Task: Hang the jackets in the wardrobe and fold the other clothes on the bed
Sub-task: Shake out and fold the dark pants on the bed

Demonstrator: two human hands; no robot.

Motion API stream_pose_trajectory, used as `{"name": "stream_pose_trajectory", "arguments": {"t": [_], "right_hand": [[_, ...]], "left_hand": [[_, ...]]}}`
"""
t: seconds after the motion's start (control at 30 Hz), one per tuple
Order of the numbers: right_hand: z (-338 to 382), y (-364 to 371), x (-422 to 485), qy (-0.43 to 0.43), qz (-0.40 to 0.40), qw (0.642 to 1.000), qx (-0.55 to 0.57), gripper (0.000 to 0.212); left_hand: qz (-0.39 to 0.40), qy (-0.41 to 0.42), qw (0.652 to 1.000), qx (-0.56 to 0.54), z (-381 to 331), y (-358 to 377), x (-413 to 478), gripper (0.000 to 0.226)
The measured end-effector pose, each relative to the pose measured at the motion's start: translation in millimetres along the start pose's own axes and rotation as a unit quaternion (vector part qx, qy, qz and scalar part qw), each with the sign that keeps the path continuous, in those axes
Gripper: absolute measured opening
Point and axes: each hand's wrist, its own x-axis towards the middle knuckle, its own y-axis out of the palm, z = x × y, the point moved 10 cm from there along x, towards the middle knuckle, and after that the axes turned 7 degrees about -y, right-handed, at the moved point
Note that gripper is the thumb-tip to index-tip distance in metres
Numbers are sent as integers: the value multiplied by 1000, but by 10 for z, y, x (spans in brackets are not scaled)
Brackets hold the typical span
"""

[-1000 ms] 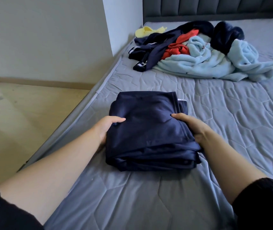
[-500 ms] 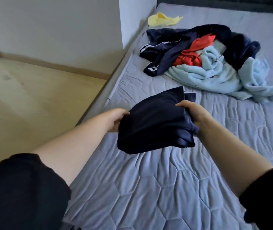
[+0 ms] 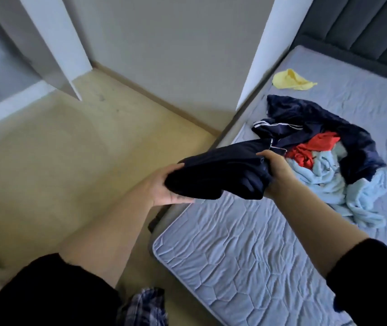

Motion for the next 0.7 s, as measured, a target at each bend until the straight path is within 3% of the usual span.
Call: {"name": "stream_pose_trajectory", "arguments": {"t": [0.17, 0.27, 0.37, 0.57, 0.7], "right_hand": [[102, 1126, -284, 53, 18, 994, -89, 22], [169, 1753, -300, 43, 32, 990, -133, 16], [194, 2347, -325, 45, 59, 984, -164, 6], [435, 3127, -477, 34, 75, 979, -185, 19], [751, 3661, -518, -2, 107, 976, -187, 11]], "left_hand": [[-121, 53, 990, -53, -706, -669, -1175, 7], [-170, 81, 981, -48, -1132, -993, -1781, 13], [-188, 108, 975, -48, -1503, -1233, -2257, 16], [-188, 182, 959, -104, -2144, -1377, -2876, 13], [-188, 228, 943, -152, -2493, -1393, -3183, 11]]}}
